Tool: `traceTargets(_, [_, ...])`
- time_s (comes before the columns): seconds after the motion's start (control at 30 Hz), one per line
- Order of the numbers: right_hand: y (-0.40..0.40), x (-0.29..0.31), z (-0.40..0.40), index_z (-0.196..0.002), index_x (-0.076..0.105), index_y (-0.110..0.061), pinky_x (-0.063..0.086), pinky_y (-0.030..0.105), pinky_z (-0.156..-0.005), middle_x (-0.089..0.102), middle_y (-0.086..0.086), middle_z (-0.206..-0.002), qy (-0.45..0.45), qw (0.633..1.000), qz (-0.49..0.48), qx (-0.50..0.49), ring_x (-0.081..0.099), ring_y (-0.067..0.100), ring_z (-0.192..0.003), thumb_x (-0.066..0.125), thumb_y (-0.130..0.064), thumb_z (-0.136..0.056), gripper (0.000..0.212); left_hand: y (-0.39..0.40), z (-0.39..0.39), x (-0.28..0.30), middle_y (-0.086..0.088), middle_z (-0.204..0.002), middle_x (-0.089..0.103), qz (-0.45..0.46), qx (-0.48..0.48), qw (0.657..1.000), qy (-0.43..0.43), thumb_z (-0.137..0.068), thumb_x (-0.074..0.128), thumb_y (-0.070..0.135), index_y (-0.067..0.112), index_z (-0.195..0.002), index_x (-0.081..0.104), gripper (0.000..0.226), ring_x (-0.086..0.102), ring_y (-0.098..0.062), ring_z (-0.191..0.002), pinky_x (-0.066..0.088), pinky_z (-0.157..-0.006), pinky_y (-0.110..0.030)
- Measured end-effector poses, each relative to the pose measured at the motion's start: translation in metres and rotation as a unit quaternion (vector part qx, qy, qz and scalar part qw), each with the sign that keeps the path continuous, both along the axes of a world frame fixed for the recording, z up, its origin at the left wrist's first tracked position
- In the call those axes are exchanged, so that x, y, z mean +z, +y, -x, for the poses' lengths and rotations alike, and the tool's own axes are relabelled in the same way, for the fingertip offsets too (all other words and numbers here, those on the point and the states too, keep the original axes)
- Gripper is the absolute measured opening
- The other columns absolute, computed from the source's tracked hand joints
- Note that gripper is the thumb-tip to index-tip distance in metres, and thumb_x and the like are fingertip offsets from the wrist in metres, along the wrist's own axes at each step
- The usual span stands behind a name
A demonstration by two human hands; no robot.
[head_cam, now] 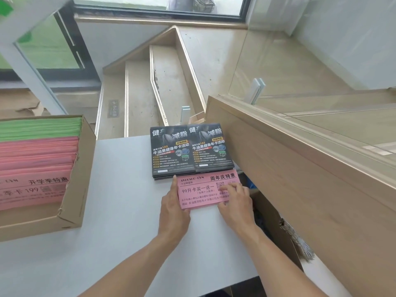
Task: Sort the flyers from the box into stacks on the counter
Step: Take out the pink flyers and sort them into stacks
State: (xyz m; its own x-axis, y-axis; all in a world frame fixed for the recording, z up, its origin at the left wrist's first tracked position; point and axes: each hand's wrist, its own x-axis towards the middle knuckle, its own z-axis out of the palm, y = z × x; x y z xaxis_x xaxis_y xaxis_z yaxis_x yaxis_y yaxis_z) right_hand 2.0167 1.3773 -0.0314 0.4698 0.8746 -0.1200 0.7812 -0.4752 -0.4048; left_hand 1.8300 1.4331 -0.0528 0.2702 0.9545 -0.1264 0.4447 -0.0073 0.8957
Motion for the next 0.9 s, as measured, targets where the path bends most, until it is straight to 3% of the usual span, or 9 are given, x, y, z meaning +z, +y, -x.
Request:
traceTargets(0.1, [0.001,0.003,0.001,-0.128,0.058,-0.030,0.042,0.044,-0.108,0.048,-0.008,-0.129,-0.013,1.000,0.013,0.008,0.040,0.015,-0.121,0.064,-0.024,-0.087,0.041,0.001,0.000,-0.006,0.008,-0.125,0.062,0.015,0.005,1.000,0.000,-0.080,0.063,-0.003,0.056,-0.155,0.005,0.112,0.064,-0.018,-0.111,0.058,-0.091,-0.042])
traceTargets(0.17, [0.001,0.006,0.005,-0.130,0.055,-0.031,0.031,0.051,-0.117,0.047,-0.007,-0.131,-0.033,0.999,0.033,0.009,0.040,0.018,-0.128,0.062,-0.024,-0.089,0.043,0.000,0.001,-0.006,0.009,-0.131,0.058,0.016,0.004,1.000,0.001,-0.080,0.064,-0.001,0.058,-0.154,0.005,0.112,0.060,-0.020,-0.118,0.056,-0.096,-0.044])
traceTargets(0.27, [0.003,0.009,0.017,-0.131,0.056,-0.032,0.017,0.053,-0.121,0.050,-0.007,-0.132,-0.052,0.998,0.033,0.008,0.039,0.020,-0.131,0.060,-0.022,-0.088,0.045,-0.006,0.006,0.005,0.011,-0.138,0.046,0.023,0.014,1.000,-0.008,-0.085,0.071,0.000,0.053,-0.153,0.006,0.108,0.056,-0.003,-0.115,0.050,-0.094,-0.019])
traceTargets(0.33, [0.009,0.013,0.032,-0.129,0.058,-0.031,0.020,0.048,-0.122,0.054,-0.007,-0.129,-0.036,0.999,-0.008,0.028,0.042,0.019,-0.127,0.062,-0.019,-0.086,0.045,-0.010,0.014,0.013,0.013,-0.139,0.041,0.022,0.036,0.999,-0.015,-0.086,0.077,0.006,0.045,-0.154,0.009,0.104,0.054,-0.002,-0.112,0.045,-0.090,-0.014])
traceTargets(0.5, [0.042,0.025,0.092,-0.118,0.067,-0.029,0.032,0.042,-0.115,0.061,-0.009,-0.120,0.030,0.984,-0.122,0.123,0.048,0.015,-0.120,0.067,-0.010,-0.084,0.040,-0.023,0.054,0.043,0.021,-0.134,0.054,-0.080,0.138,0.986,-0.050,-0.087,0.076,0.007,0.043,-0.144,0.037,0.078,0.058,-0.002,-0.115,0.050,-0.094,-0.020])
traceTargets(0.63, [0.069,0.040,0.155,-0.117,0.070,-0.026,0.039,0.032,-0.107,0.064,-0.010,-0.121,0.094,0.957,-0.165,0.220,0.048,0.013,-0.121,0.067,-0.010,-0.088,0.033,-0.025,0.109,0.078,0.019,-0.131,0.059,-0.152,0.215,0.963,-0.063,-0.091,0.070,0.004,0.031,-0.140,0.050,0.060,0.060,-0.010,-0.119,0.051,-0.095,-0.023])
traceTargets(0.73, [0.089,0.055,0.207,-0.120,0.071,-0.024,0.040,0.028,-0.106,0.067,-0.010,-0.122,0.104,0.931,-0.198,0.287,0.051,0.013,-0.120,0.067,-0.011,-0.089,0.034,-0.013,0.164,0.093,0.016,-0.130,0.061,-0.190,0.261,0.945,-0.050,-0.092,0.068,0.005,0.033,-0.135,0.052,0.054,0.061,-0.011,-0.120,0.050,-0.097,-0.027])
traceTargets(0.9, [0.128,0.075,0.293,-0.130,0.067,-0.023,0.042,0.035,-0.106,0.066,-0.006,-0.126,0.059,0.903,-0.205,0.374,0.053,0.021,-0.119,0.063,-0.015,-0.092,0.039,0.017,0.260,0.102,0.018,-0.125,0.061,-0.215,0.313,0.925,0.016,-0.091,0.069,0.005,0.031,-0.130,0.057,0.048,0.057,-0.005,-0.120,0.047,-0.102,-0.025])
